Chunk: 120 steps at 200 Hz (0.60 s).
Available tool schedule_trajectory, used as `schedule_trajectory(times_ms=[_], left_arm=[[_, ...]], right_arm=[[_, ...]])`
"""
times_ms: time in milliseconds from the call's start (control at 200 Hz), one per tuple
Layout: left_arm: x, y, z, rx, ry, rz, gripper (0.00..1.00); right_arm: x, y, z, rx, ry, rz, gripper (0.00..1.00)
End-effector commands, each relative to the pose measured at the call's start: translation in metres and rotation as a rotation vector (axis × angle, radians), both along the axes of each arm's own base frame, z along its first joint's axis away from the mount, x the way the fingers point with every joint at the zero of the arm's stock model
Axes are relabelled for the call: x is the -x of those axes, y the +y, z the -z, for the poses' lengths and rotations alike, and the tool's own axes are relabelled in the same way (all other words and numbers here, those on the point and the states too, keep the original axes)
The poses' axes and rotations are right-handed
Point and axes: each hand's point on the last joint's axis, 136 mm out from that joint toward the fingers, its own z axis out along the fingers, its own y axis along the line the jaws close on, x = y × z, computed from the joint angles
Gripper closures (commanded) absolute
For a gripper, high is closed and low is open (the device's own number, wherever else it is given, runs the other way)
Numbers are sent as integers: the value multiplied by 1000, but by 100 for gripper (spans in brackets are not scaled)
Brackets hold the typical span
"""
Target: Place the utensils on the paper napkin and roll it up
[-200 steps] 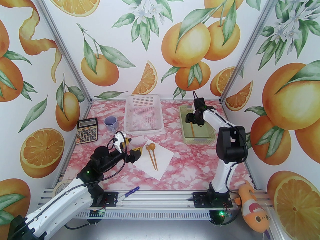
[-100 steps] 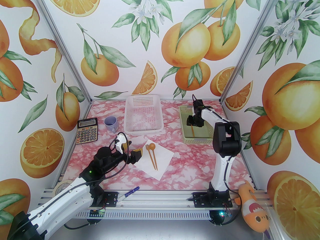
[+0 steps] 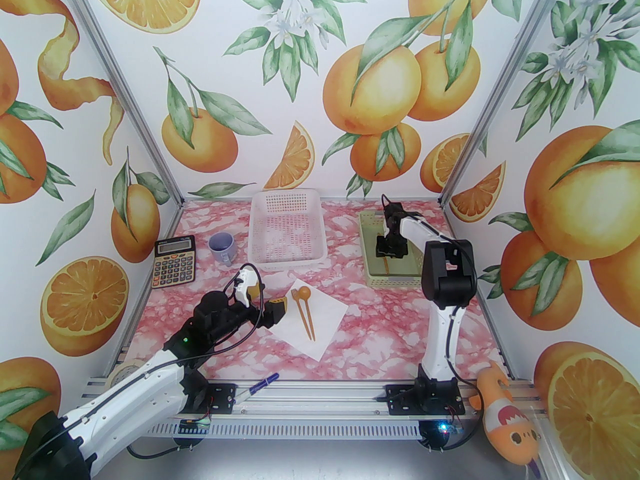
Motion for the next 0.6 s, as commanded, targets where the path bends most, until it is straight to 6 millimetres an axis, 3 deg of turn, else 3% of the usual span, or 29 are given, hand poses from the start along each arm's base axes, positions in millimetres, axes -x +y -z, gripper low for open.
schedule_trajectory(times_ms=[0,230,595], left_arm=[[-1,-6,-18,41,-36,16,0],[-1,-5,-19,36,-40,15,0],[-2,-4,-22,25,-55,14,0]], right_arm=[[14,-7,17,27,87,-8,65],[20,-5,25,19,114,-16,76],[10,-8,-2,40,36,-21,84]])
